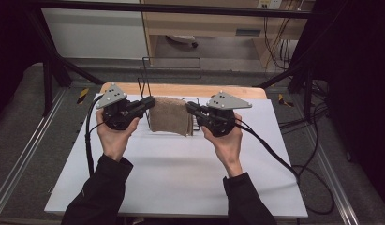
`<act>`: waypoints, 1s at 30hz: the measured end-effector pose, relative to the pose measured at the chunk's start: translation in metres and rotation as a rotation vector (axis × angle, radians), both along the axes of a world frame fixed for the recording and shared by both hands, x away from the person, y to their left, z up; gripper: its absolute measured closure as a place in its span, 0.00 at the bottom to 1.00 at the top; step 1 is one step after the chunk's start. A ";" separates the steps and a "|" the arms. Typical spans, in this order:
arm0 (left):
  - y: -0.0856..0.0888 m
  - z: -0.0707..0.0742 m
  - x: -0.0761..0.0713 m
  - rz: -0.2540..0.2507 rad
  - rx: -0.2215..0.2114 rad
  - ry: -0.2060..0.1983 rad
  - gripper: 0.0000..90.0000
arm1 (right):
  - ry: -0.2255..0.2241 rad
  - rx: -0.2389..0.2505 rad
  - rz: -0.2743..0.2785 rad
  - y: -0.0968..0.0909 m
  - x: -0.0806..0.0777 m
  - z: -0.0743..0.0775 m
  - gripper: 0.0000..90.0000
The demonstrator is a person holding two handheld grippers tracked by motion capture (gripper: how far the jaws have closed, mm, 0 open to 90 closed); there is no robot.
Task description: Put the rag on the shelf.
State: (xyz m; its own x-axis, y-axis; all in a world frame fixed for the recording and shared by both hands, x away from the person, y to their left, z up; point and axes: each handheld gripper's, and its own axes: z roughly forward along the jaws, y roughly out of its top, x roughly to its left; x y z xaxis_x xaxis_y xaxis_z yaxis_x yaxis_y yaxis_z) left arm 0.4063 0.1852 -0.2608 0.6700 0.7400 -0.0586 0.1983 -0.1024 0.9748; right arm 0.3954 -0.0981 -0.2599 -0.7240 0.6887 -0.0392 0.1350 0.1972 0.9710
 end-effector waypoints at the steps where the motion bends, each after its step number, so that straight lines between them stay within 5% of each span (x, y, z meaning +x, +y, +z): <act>1: 0.000 0.001 0.000 0.001 -0.002 -0.003 0.95 | -0.002 0.002 -0.001 0.000 0.001 0.001 0.96; 30: -0.001 0.042 0.022 0.038 -0.034 -0.071 0.95 | -0.087 0.039 -0.055 0.004 0.023 0.038 0.96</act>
State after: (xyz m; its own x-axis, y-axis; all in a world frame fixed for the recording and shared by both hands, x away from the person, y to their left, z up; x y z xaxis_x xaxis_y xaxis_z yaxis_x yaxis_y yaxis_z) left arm 0.4280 0.1840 -0.2187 0.6449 0.7633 -0.0377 0.1320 -0.0627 0.9893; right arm 0.4180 -0.0944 -0.2222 -0.6803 0.7293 -0.0727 0.0599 0.1541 0.9862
